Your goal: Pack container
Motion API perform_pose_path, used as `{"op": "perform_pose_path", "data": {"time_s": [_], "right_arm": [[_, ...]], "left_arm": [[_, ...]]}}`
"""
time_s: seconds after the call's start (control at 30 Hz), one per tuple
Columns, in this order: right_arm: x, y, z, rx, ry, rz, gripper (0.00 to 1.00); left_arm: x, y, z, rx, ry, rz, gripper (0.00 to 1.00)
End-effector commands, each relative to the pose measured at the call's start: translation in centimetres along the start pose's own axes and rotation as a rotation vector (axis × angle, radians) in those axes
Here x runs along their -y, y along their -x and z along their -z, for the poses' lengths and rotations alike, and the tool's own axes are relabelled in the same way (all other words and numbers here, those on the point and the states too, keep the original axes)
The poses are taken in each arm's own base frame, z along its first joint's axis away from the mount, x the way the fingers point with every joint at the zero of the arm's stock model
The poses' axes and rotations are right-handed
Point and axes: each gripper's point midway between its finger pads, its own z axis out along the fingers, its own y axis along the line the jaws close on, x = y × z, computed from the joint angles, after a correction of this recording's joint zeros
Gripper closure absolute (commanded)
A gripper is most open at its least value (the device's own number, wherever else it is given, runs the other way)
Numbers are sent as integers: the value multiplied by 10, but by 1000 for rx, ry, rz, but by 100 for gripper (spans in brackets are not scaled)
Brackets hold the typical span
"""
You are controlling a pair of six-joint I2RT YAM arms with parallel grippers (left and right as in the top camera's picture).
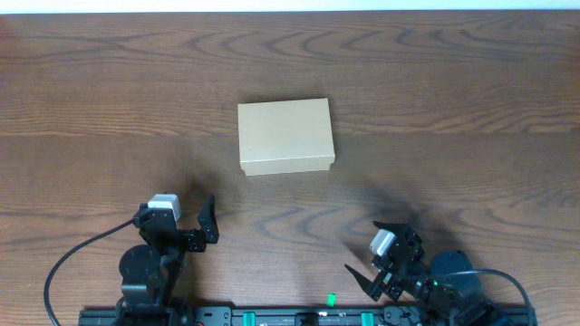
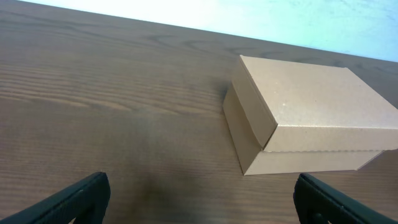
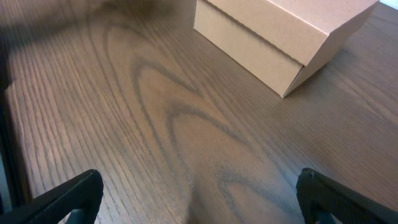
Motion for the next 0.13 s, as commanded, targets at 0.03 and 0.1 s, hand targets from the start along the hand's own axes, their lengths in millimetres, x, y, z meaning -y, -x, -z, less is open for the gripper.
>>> {"op": "perform_pose_path", "data": {"time_s": [0.03, 0.1], "right_arm": [[-1, -4, -2, -6, 5, -11, 1], [-1, -4, -2, -6, 5, -11, 1]], "left_arm": [[-2, -10, -3, -21, 7, 11, 5], [-2, -10, -3, -21, 7, 11, 5]]}}
